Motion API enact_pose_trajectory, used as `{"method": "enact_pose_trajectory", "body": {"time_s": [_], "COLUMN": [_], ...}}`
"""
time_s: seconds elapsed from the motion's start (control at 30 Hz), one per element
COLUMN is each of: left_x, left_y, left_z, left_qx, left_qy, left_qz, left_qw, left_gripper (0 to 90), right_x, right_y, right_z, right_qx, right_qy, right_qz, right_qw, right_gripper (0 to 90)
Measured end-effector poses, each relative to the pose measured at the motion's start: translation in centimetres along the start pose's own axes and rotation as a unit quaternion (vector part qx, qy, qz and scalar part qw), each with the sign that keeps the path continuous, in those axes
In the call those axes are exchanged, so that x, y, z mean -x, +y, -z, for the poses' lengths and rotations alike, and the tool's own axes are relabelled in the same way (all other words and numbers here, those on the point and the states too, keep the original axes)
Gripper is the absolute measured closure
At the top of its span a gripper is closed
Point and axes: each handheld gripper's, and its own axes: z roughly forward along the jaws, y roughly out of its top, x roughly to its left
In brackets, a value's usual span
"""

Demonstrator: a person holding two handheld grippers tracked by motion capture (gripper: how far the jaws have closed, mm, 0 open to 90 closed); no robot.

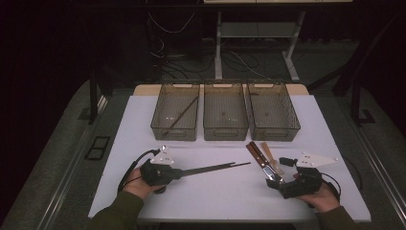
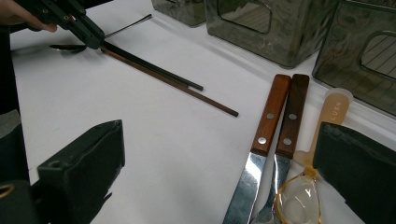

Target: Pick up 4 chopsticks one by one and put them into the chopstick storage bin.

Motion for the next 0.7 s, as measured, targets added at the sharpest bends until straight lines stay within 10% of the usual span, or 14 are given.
{"method": "enact_pose_trajectory", "body": {"time_s": [0.7], "left_x": [-0.19], "left_y": [-0.62], "left_z": [-0.17], "left_qx": [-0.012], "left_qy": [0.014], "left_qz": [0.01], "left_qw": [0.9998], "left_gripper": [88.9], "right_x": [-0.01], "right_y": [0.0], "right_z": [-0.06], "right_qx": [-0.001], "right_qy": [0.0], "right_qz": [0.002], "right_qw": [1.0], "right_gripper": [2.4]}}
